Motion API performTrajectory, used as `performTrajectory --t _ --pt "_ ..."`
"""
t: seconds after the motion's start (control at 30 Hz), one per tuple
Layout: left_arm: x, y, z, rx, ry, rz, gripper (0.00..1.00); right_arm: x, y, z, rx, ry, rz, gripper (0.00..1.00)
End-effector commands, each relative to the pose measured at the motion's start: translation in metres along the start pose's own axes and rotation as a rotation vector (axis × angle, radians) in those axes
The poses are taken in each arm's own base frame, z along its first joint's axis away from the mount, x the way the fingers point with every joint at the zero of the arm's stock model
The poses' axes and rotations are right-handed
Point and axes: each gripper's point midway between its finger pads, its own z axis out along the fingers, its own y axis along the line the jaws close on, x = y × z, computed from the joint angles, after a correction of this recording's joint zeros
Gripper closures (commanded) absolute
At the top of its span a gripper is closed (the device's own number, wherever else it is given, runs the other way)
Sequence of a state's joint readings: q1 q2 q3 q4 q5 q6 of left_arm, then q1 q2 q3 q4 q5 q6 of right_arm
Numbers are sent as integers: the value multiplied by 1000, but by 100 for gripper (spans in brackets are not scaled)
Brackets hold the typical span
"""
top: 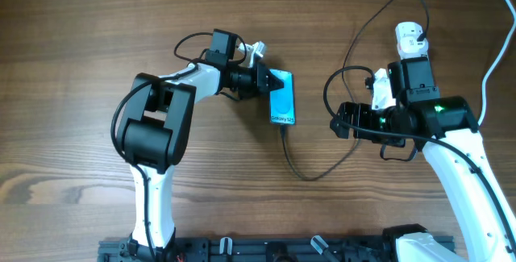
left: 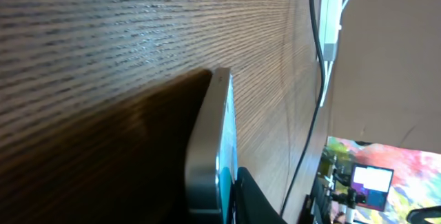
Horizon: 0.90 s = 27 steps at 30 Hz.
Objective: Plug charger to phone and switch on socket
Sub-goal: 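Set the phone flat on the table and open the left gripper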
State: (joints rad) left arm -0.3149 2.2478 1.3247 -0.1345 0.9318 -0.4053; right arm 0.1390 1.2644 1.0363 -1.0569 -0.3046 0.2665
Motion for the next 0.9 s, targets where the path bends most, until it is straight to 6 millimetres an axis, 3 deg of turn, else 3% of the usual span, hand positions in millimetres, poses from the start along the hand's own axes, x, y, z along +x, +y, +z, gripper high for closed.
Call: performTrajectory --t 0.0,0.33,0.6,0.87 --pt "-1 18 11 -92 -17 40 89 -1 -5 3 22 1 4 1" --pt "18 49 30 -89 48 -26 91 -4 -4 3 19 -10 1 0" --pt "21 64 29 -165 44 -60 80 -4 -4 3 19 -9 1 0" --pt "28 80 25 -255 50 -108 79 -3 -4 3 20 -8 1 1"
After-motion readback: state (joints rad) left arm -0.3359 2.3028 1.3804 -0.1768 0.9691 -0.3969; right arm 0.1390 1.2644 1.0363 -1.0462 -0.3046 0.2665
